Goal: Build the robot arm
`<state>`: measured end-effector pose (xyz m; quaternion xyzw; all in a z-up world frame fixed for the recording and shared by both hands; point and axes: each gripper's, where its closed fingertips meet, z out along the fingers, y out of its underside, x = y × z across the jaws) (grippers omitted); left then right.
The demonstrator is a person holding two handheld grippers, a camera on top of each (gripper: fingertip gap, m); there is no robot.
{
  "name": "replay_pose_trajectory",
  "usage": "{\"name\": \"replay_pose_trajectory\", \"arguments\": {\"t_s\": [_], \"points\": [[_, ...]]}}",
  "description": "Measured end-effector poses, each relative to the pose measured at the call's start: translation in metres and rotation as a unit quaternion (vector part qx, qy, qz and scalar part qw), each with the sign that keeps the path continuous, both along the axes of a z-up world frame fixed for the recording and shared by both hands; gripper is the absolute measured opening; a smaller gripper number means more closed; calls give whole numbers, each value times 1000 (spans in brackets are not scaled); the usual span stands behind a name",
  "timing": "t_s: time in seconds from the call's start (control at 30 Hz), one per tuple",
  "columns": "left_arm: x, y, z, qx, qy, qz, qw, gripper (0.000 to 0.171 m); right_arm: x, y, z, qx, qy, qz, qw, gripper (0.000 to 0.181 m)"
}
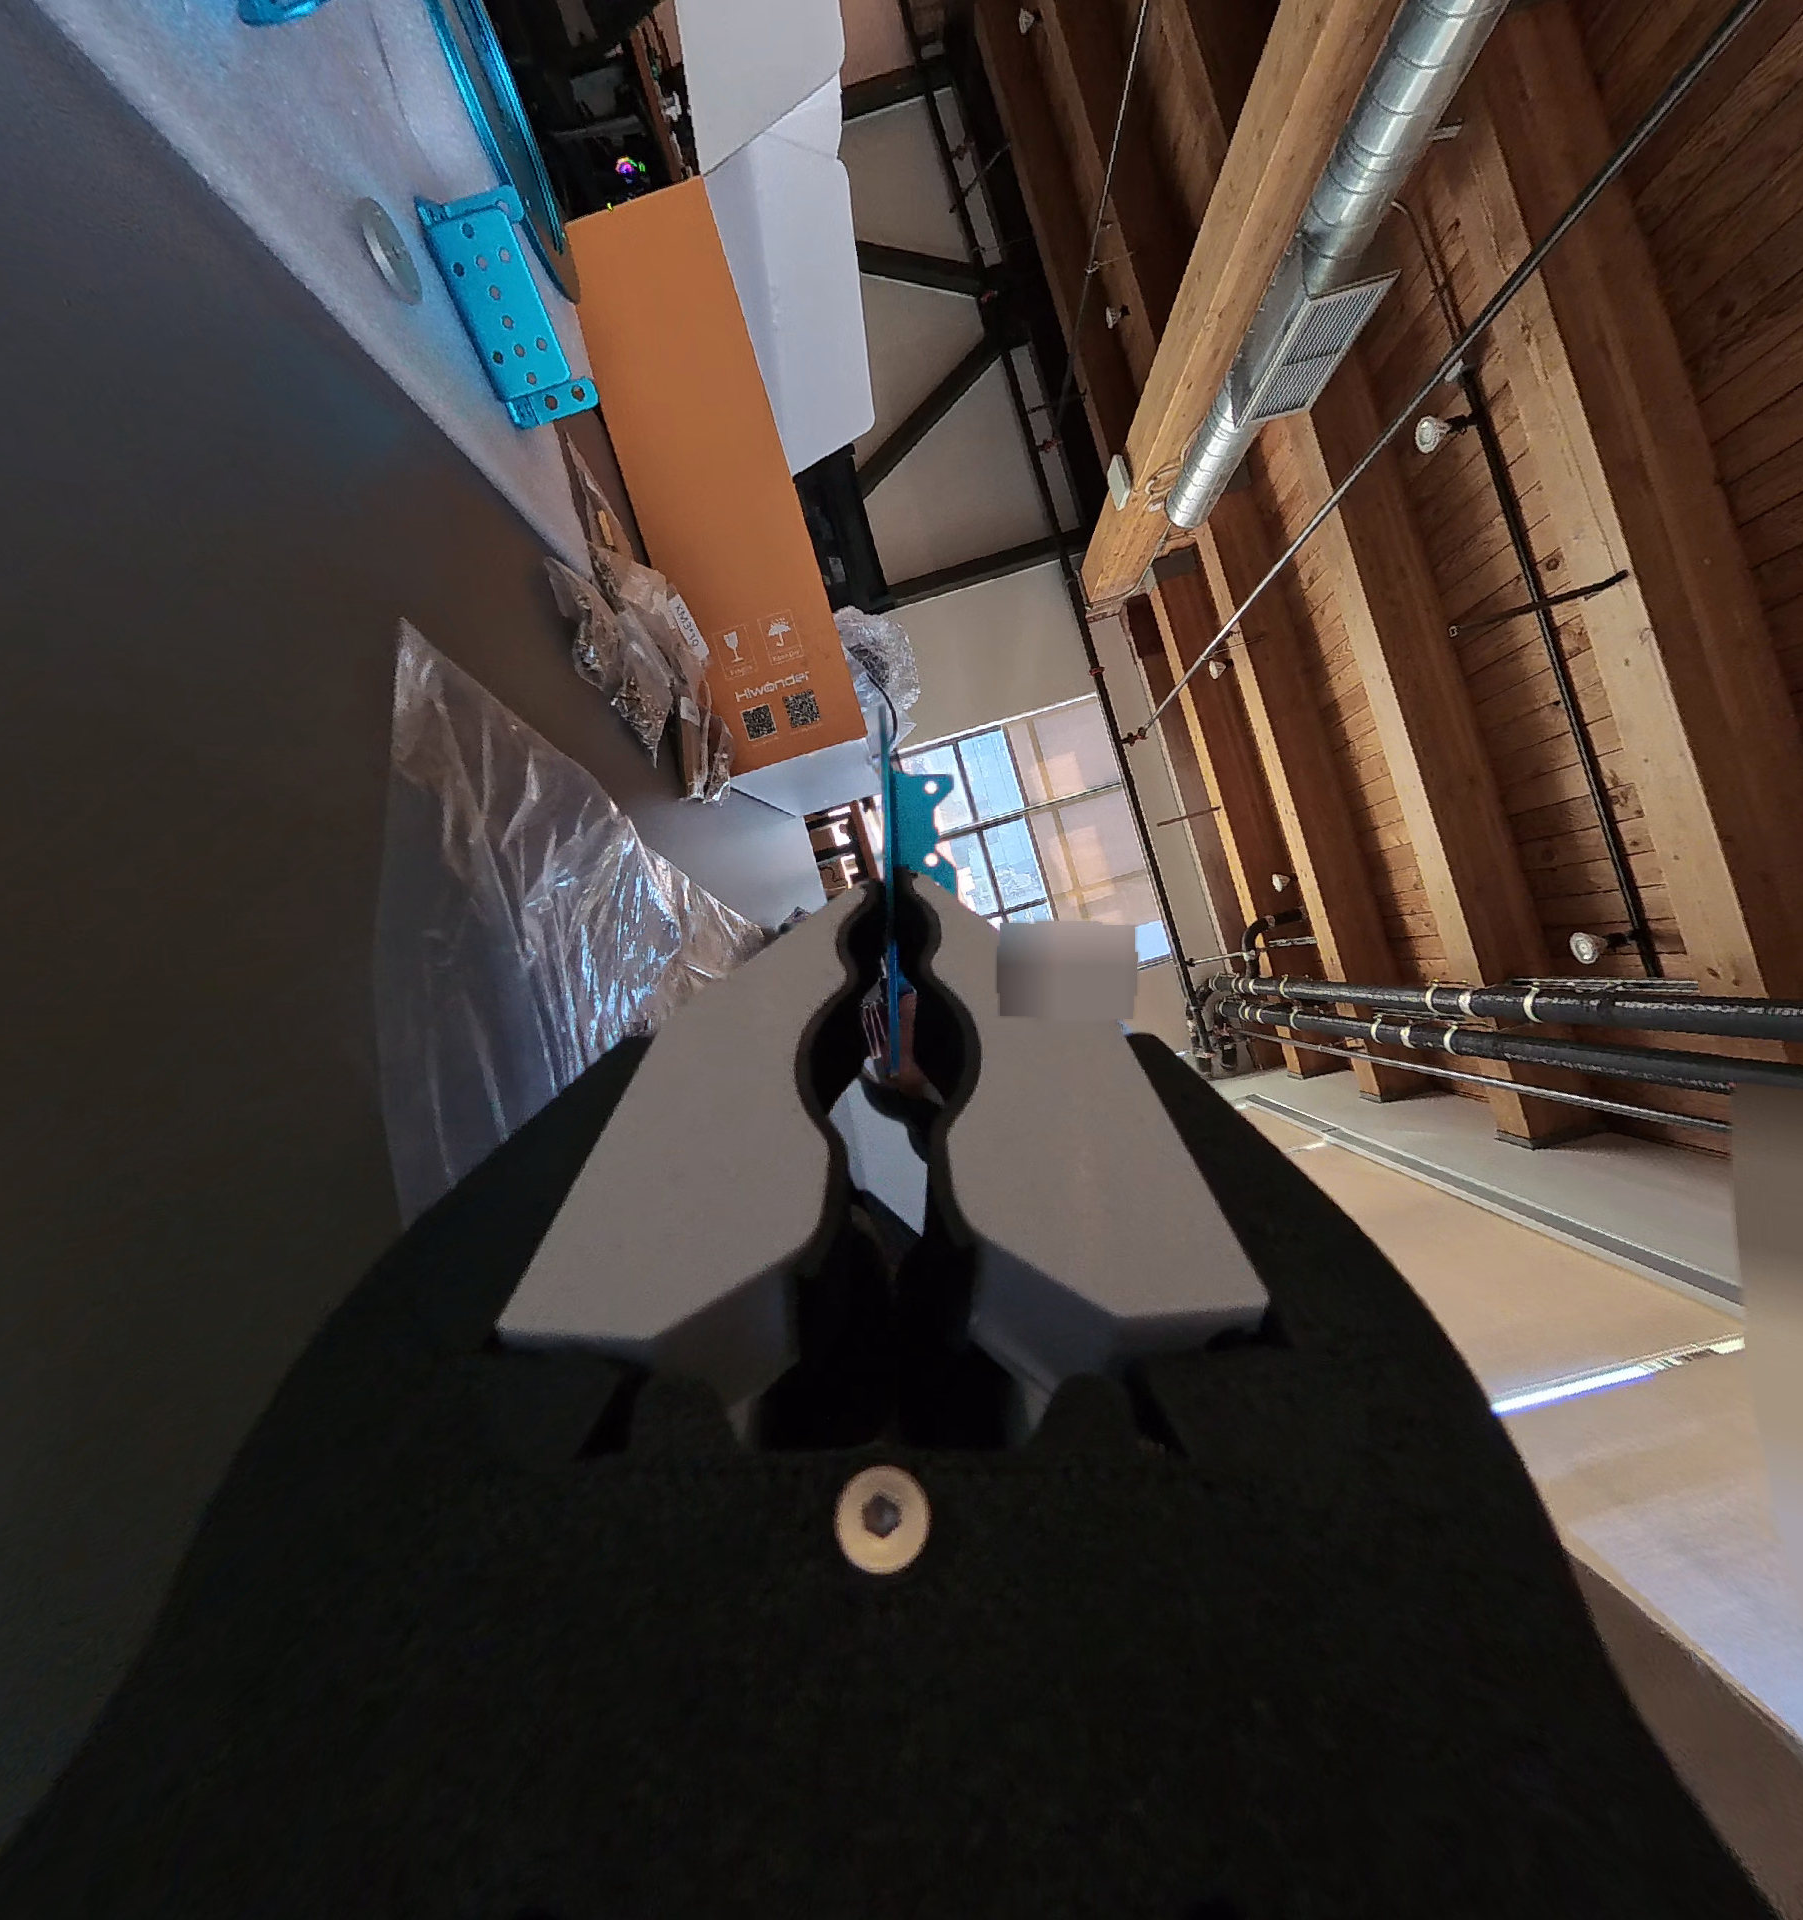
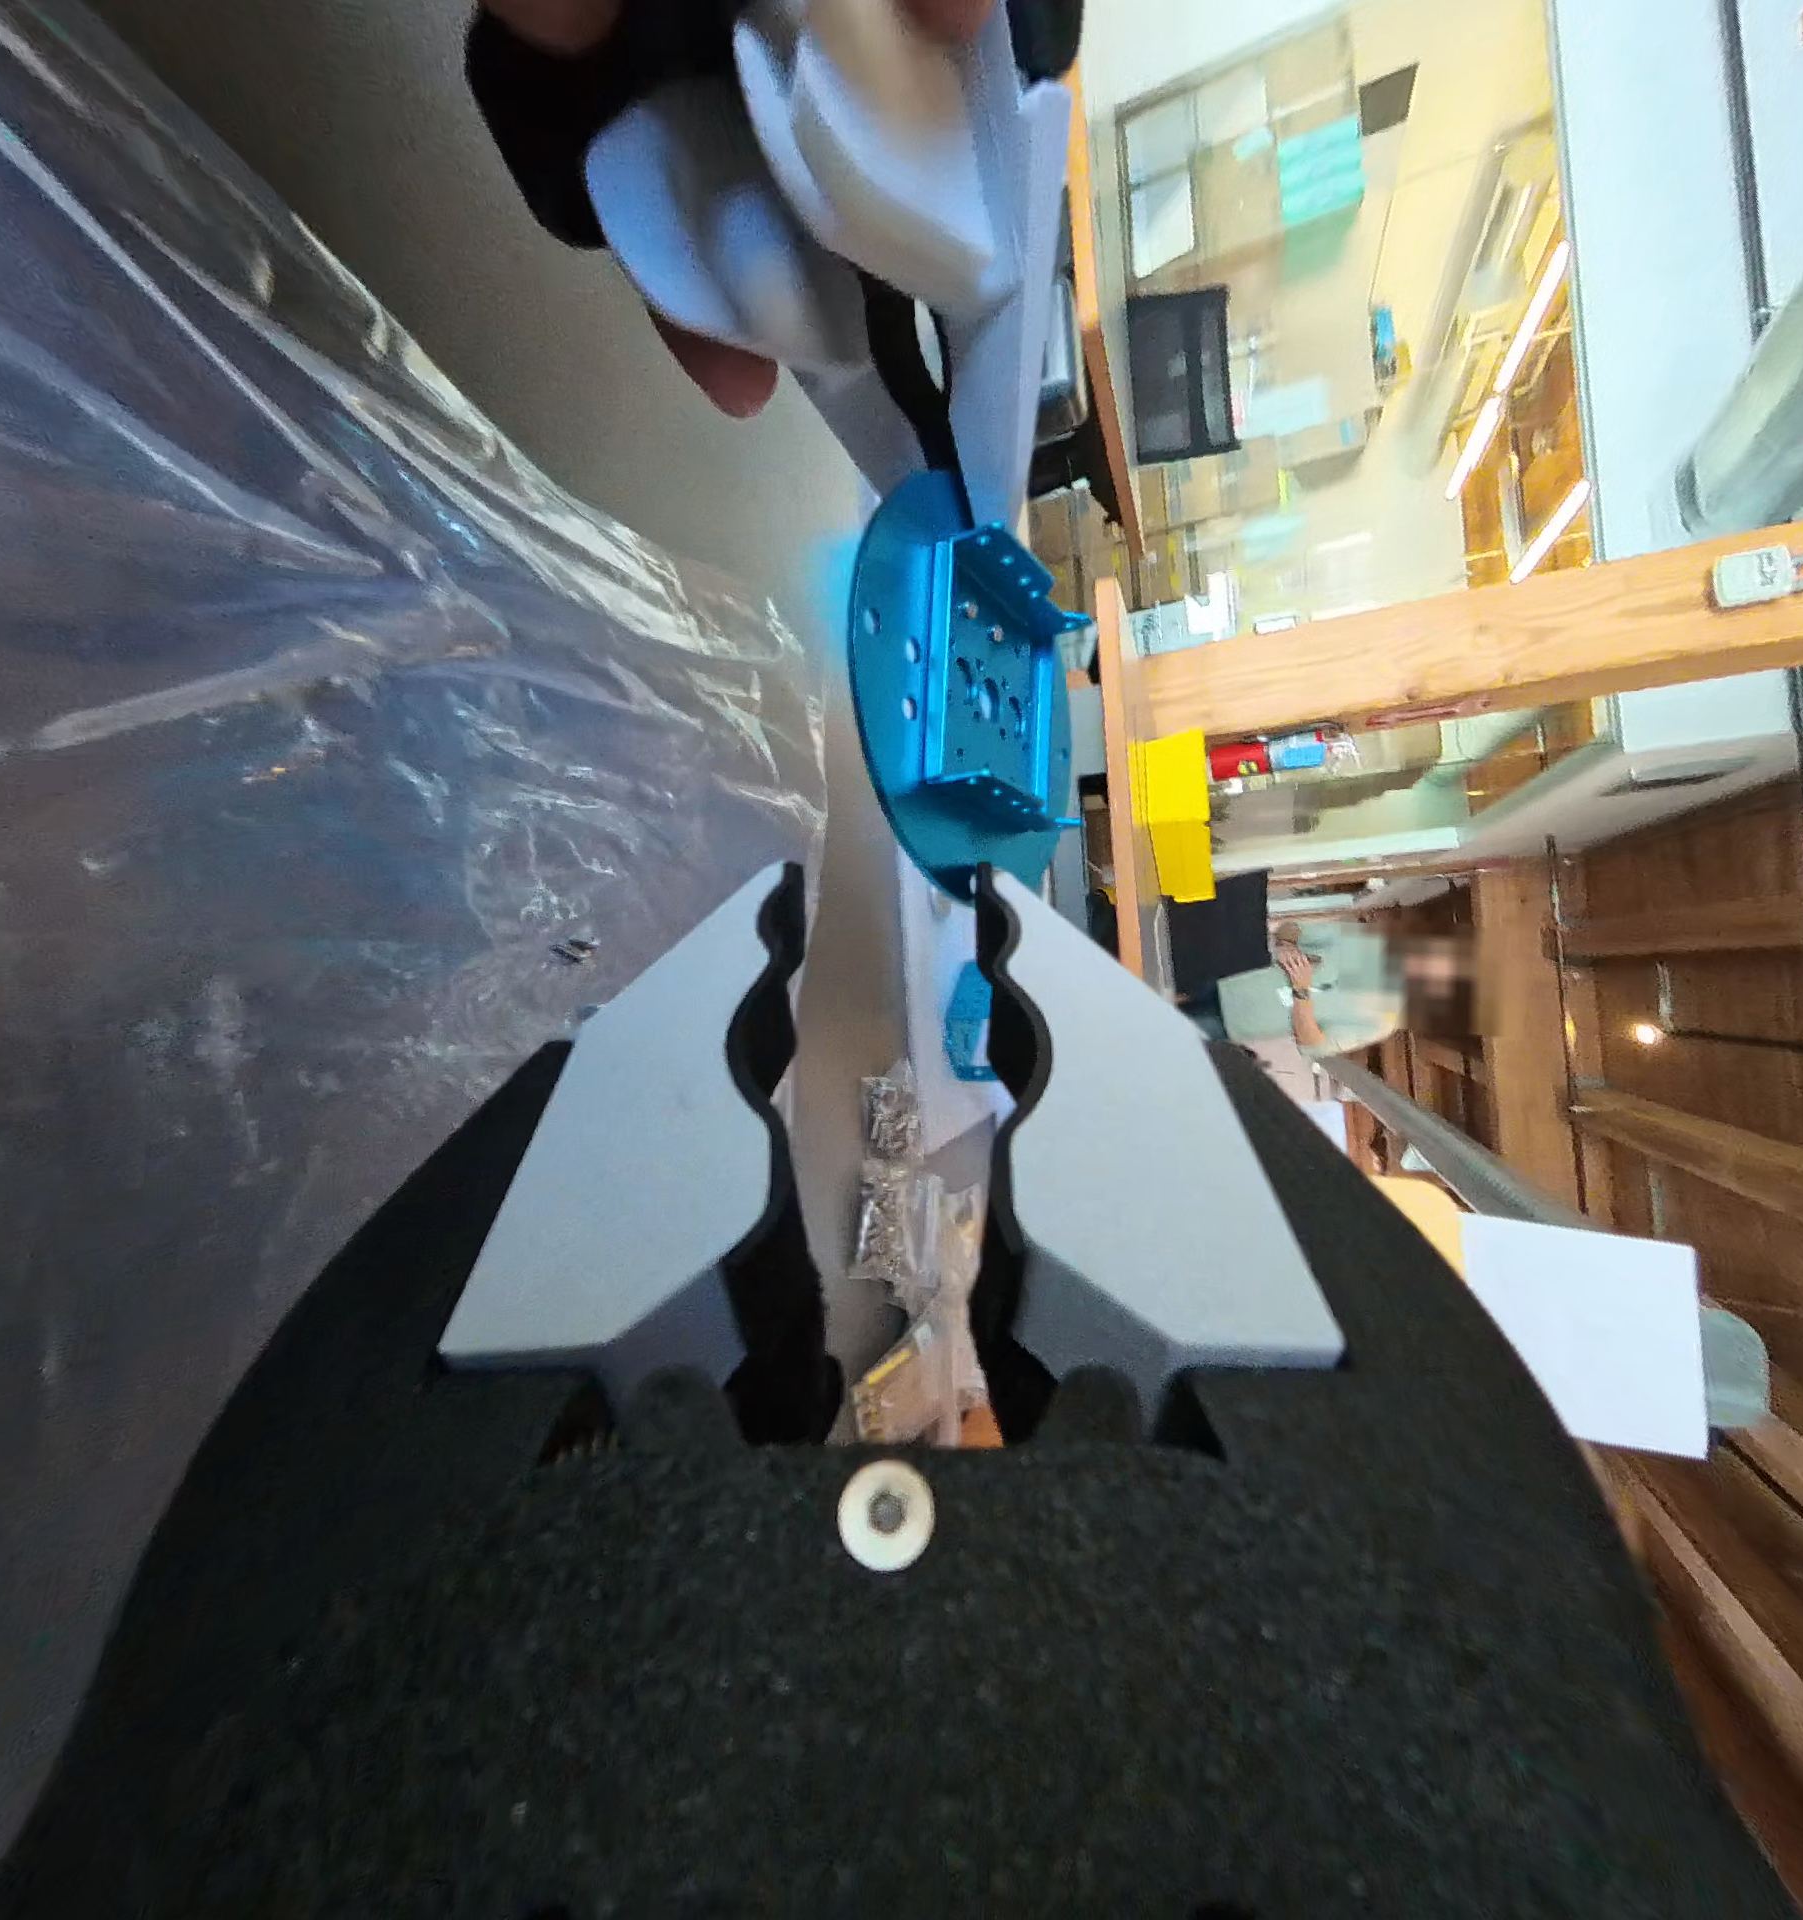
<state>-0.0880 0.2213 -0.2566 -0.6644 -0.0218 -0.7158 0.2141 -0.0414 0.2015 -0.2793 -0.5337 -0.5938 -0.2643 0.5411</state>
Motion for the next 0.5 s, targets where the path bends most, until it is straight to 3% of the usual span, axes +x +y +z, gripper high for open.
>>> {"name": "replay_pose_trajectory", "arguments": {"t_s": [0.07,0.13,0.27,0.37,0.5], "points": [[0,1,0,-5,-5,-5,1000,0,-1,2,5,17,-4,-2,1000,27],[1,0,0,-10,-9,-17,1000,0,1,6,14,50,-4,-12,999,10],[3,-2,2,-13,-14,-26,999,0,5,10,20,107,-25,-15,994,4],[7,-9,12,19,-22,-54,998,3,9,13,29,144,-25,-10,989,0],[12,-17,26,107,-4,-59,992,5,13,11,38,135,8,4,991,0]]}}
